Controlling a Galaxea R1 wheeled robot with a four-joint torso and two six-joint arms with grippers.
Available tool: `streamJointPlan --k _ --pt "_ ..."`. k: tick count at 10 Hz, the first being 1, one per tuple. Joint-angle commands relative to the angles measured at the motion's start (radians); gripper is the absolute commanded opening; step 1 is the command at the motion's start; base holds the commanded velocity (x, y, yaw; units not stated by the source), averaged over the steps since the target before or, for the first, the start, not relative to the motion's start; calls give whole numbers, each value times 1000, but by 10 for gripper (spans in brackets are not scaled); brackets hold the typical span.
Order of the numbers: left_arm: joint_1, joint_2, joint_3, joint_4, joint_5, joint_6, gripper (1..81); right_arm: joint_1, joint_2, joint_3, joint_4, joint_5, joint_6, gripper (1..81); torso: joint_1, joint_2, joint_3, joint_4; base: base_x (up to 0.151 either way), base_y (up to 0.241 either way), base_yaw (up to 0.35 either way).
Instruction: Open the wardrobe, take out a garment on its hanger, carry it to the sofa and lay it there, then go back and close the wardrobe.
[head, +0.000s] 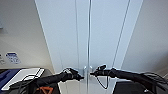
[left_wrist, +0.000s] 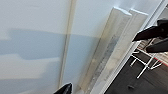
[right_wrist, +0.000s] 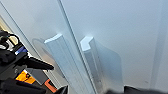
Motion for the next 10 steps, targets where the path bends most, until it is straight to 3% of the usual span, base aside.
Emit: streamJointPlan --k 1,8,10 --pt "-167 30 -18 -8 9 3 811 195 37 2 -10 -2 5 811 0 0 0 0 0 0 0" --pt "-163 302 -367 20 6 4 811 181 70 9 6 -2 7 811 0 0 0 0 0 0 0" --pt "-164 348 -388 26 0 4 811 174 74 14 4 -1 7 811 0 0 0 0 0 0 0"
